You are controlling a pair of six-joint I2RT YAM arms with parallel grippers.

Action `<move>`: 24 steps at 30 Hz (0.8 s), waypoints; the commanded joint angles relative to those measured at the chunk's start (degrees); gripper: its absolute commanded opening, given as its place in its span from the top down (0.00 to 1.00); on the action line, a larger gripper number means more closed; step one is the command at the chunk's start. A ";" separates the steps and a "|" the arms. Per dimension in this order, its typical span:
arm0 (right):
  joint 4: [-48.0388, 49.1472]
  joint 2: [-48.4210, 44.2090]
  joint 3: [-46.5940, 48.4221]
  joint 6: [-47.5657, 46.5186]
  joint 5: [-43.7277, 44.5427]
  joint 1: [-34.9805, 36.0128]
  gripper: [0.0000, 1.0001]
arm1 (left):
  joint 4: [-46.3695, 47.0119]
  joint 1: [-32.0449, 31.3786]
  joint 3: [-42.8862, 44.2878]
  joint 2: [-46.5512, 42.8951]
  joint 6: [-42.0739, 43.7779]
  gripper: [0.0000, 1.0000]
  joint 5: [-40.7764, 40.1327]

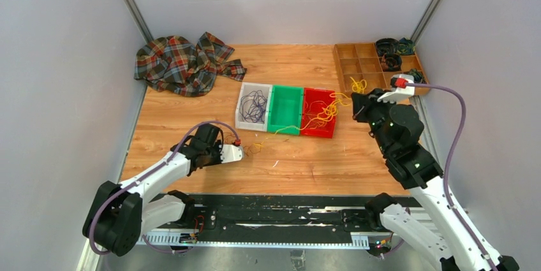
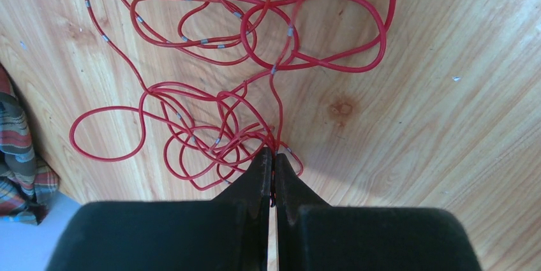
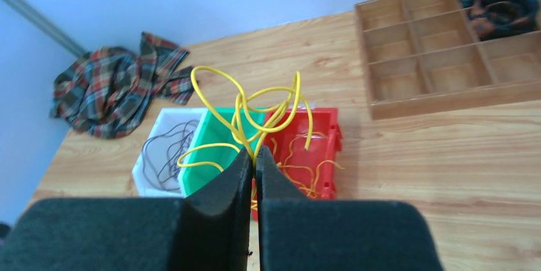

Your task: Untangle the cables

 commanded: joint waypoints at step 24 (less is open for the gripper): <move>-10.58 5.47 16.00 1.35 -5.09 -13.92 0.99 | -2.96 0.47 6.27 -0.76 -3.02 0.56 4.15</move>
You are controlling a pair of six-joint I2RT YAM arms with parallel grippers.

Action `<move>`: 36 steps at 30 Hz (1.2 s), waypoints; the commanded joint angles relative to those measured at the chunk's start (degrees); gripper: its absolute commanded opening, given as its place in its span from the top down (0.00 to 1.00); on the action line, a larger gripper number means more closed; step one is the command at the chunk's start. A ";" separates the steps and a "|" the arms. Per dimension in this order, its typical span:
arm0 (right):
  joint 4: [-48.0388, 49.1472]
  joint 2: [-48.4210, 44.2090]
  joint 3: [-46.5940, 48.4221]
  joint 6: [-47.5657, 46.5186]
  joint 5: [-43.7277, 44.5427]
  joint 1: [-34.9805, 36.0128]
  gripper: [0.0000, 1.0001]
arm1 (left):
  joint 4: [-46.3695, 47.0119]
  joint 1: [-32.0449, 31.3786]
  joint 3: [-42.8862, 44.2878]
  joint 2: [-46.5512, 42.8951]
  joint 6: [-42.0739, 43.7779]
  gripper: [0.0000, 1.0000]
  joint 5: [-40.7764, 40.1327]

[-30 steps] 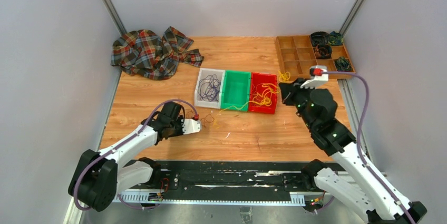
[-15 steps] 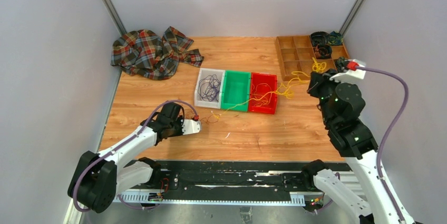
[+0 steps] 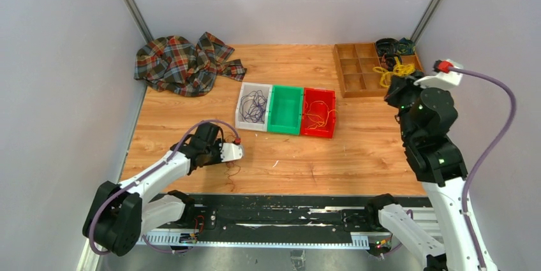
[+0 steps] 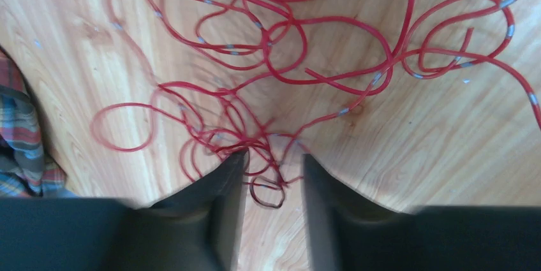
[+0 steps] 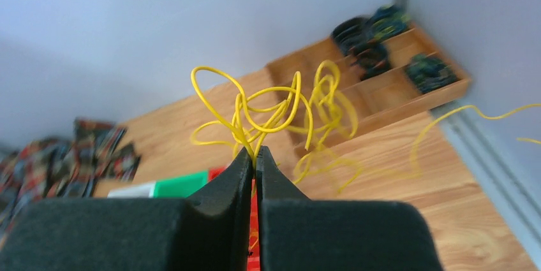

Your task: Untangle the cables

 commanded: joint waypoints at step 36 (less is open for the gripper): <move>39.04 15.42 -8.18 42.79 -57.79 4.67 0.99 | 13.59 -13.05 40.84 -0.42 -46.76 0.02 38.15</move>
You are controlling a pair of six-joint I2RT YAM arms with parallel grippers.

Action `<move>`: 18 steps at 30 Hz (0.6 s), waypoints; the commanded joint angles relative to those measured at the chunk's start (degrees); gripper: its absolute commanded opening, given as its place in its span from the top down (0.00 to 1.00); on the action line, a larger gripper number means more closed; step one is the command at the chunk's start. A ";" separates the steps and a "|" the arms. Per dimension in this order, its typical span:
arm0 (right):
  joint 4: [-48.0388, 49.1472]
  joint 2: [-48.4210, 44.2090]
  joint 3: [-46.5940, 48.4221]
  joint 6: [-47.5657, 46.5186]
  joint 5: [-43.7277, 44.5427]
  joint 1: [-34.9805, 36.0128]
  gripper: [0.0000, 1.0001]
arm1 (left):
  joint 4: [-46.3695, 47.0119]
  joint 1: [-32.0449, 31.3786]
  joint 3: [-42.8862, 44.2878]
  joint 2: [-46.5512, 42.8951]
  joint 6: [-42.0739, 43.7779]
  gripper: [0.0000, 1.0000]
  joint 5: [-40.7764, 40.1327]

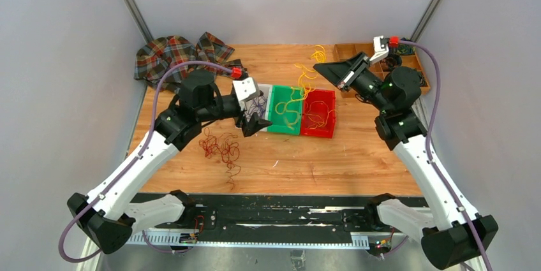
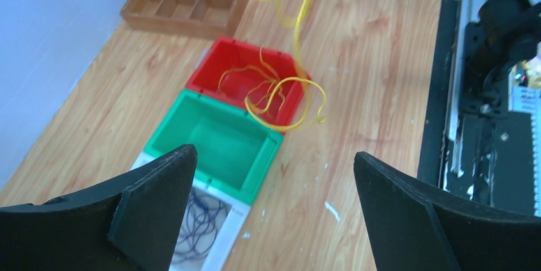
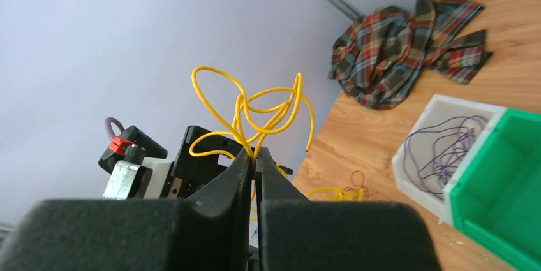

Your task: Untangle the cables

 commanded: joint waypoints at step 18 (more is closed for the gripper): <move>9.62 2.98 -2.57 7.11 6.28 11.88 0.99 | 17.85 -9.27 -6.73 0.50 2.24 0.18 -17.52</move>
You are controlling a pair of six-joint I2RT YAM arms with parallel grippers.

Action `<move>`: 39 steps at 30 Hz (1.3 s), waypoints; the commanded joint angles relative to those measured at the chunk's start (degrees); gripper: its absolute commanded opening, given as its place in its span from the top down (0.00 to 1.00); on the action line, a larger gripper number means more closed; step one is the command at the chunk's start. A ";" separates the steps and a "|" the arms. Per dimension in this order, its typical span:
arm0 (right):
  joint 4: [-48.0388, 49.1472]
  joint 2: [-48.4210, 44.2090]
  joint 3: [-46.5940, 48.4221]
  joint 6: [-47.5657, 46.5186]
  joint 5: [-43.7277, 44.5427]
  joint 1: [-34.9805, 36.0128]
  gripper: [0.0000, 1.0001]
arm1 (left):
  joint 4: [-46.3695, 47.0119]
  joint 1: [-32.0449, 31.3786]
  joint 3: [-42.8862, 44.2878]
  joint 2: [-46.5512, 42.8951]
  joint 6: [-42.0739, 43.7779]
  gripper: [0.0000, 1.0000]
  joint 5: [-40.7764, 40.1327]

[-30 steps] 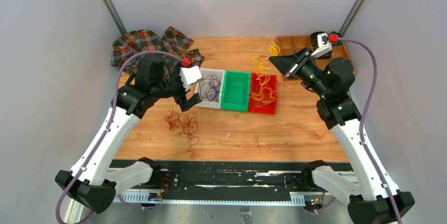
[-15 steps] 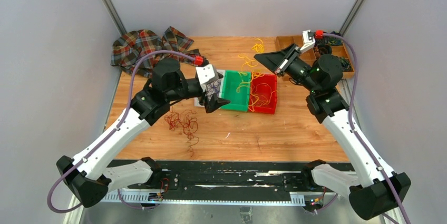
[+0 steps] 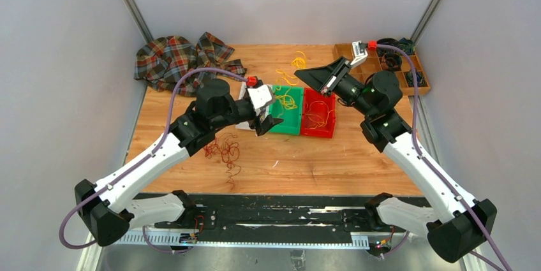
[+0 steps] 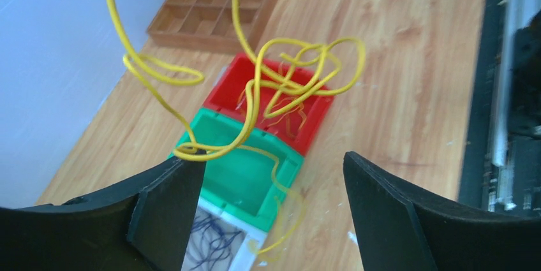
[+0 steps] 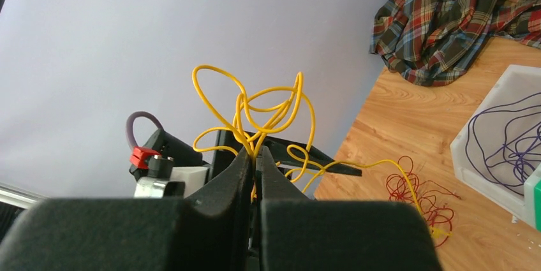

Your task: Untangle the cables

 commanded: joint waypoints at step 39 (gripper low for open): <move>9.05 -2.59 -8.53 6.57 -2.44 2.12 0.99 | 8.46 -0.15 -5.23 -6.42 13.29 0.99 -9.81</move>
